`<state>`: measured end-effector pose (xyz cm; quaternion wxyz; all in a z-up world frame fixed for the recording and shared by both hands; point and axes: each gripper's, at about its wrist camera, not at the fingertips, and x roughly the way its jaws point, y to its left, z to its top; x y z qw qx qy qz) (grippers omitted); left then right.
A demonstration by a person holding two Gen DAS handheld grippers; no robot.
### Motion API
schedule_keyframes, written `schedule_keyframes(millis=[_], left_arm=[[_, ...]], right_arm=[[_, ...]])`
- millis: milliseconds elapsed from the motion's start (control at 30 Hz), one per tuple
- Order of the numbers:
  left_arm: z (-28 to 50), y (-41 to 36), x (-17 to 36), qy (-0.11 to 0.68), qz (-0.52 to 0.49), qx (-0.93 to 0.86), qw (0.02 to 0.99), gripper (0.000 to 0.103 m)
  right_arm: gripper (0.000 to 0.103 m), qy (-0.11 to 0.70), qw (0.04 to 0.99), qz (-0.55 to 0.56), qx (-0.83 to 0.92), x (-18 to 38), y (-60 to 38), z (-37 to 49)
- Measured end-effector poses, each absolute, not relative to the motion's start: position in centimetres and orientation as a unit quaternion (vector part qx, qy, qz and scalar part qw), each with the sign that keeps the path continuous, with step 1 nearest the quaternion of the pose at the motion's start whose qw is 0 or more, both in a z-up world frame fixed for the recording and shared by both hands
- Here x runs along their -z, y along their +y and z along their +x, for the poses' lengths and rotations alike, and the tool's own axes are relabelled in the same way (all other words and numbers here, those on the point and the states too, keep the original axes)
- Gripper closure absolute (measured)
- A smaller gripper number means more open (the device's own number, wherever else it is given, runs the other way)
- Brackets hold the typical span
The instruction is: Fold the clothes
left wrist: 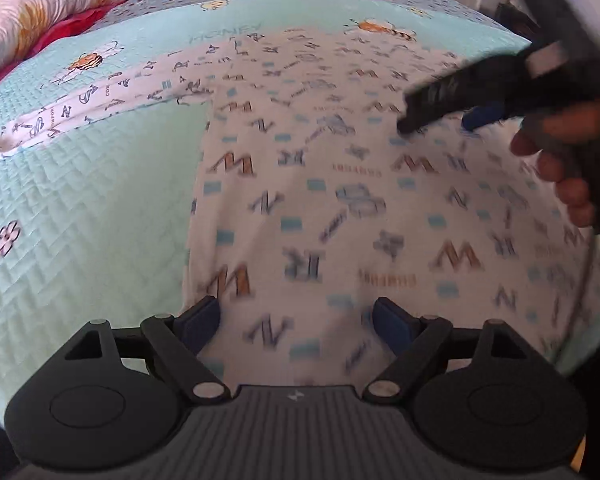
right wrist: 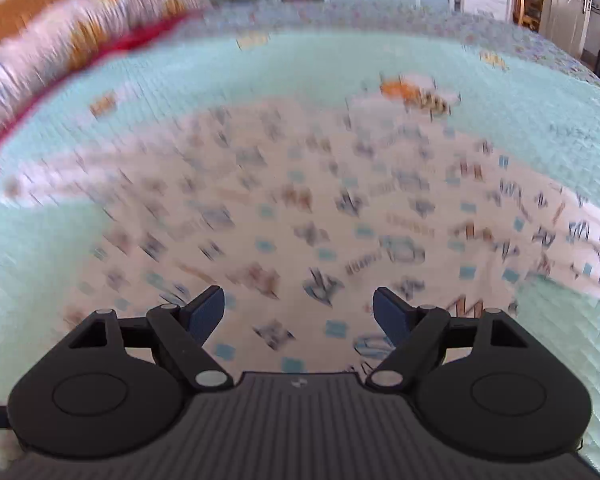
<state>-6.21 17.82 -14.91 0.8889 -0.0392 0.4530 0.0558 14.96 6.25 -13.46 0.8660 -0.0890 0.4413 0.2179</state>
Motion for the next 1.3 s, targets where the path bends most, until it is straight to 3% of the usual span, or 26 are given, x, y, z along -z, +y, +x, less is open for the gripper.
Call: schedule_keyframes(millis=[100,267,467,633,867,1067,1200,1300], left_arm=[[-8.3,18.2,14.6,0.453,-0.044,-0.042,0.889,0.016],[-7.8,18.4,12.1,0.441,-0.062,-0.038,0.895,0.018],[-3.9,16.9,10.5,0.423,-0.046,-0.045,0.904,0.017],[-3.8,17.0,14.9,0.478,-0.038,-0.043,0.876,0.016],[-4.7,16.9,13.3,0.452,-0.038,-0.029,0.891,0.014],[-3.4,16.5,11.1,0.434,-0.045,-0.028,0.899,0.013],[-2.9,16.8,12.0,0.456,-0.035,-0.044,0.888,0.013],[-3.8,18.0,11.6,0.448,-0.057,-0.048,0.891,0.014]], right_arm=[[0.021,0.404,0.873,-0.114,-0.248,14.8,3.4,11.0],[0.020,0.415,0.857,-0.120,-0.283,13.6,-1.5,5.9],[0.020,0.359,0.884,-0.119,-0.273,9.2,0.4,12.3],[0.020,0.434,0.853,-0.156,-0.245,13.7,2.5,20.1],[0.020,0.408,0.867,-0.116,-0.261,13.7,-5.8,17.6],[0.019,0.367,0.898,-0.048,-0.236,10.6,-4.6,20.1],[0.020,0.413,0.867,-0.105,-0.258,13.7,-1.8,22.5],[0.020,0.397,0.869,-0.096,-0.280,14.4,-4.9,22.7]])
